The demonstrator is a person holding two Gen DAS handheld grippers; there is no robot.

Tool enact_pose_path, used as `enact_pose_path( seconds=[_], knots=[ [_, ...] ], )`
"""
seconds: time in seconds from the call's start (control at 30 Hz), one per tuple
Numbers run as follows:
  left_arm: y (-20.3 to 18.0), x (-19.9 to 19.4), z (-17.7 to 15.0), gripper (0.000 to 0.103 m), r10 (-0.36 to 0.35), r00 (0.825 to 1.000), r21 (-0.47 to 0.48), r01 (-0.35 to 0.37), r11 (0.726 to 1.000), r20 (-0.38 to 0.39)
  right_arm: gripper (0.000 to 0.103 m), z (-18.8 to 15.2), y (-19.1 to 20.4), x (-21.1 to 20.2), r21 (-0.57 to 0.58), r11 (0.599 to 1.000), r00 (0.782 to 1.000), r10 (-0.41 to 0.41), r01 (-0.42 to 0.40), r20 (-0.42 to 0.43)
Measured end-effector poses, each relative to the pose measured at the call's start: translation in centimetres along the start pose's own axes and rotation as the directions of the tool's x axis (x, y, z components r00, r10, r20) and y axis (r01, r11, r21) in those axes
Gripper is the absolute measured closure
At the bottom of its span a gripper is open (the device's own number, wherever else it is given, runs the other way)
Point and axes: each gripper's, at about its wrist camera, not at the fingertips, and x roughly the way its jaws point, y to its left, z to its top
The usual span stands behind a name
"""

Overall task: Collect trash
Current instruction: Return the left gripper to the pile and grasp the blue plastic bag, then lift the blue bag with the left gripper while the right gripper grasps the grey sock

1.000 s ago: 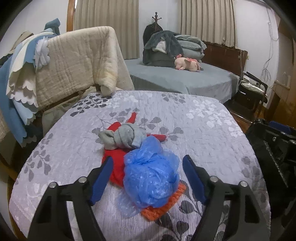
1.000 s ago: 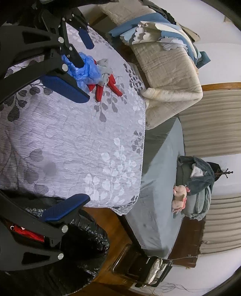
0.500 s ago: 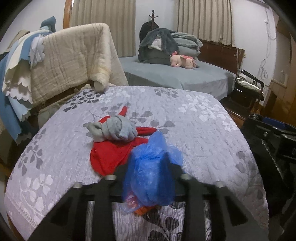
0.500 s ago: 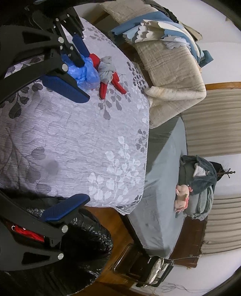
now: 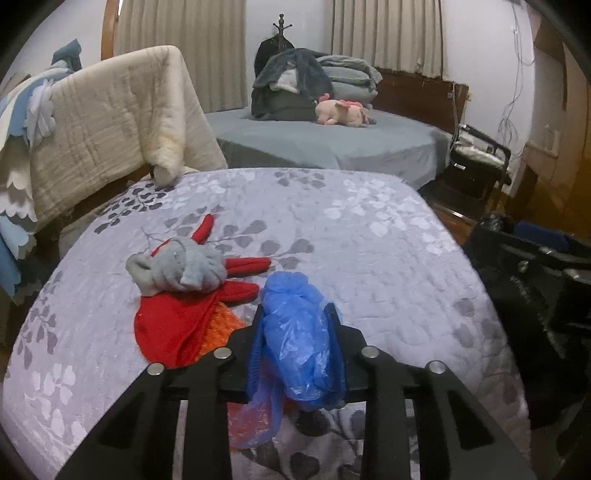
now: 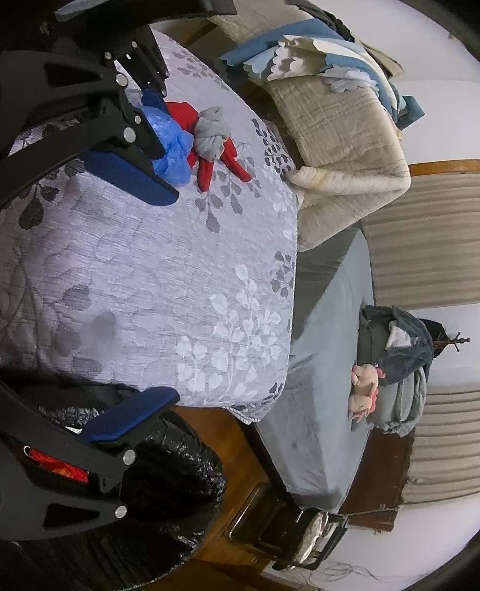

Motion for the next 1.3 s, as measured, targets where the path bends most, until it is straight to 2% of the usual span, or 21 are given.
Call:
enact_pose_path(
  seconds=[0.27,0.63,1.0,1.3],
  knots=[
    [1.1,-3.7,1.8,0.074,-0.009,0.996,-0.051,0.013,0.999,0.092,0.007,1.1,1.0,-0.7,-0.010,1.000,0.999,0.015,-0.015,0.033],
    [6.8,-7.9,2.5,0.074,0.096,0.983,-0.153,-0.072,0.986,0.156,0.007,2.1,4.4,0.3,-0.028,0.997,0.997,0.069,-0.068,0.036],
    [12.4,-8.7,0.5,0.074,0.226,0.967,-0.193,-0.201,0.960,0.117,0.007,2.6,9.8,2.5,-0.078,0.987,0.990,0.141,-0.139,0.015],
    [15.3,-7.2,0.2,0.074,0.263,0.960,-0.232,-0.236,0.944,0.094,0.007,3.8,14.7,5.9,-0.123,0.973,0.980,0.197,-0.196,-0.004]
  ],
)
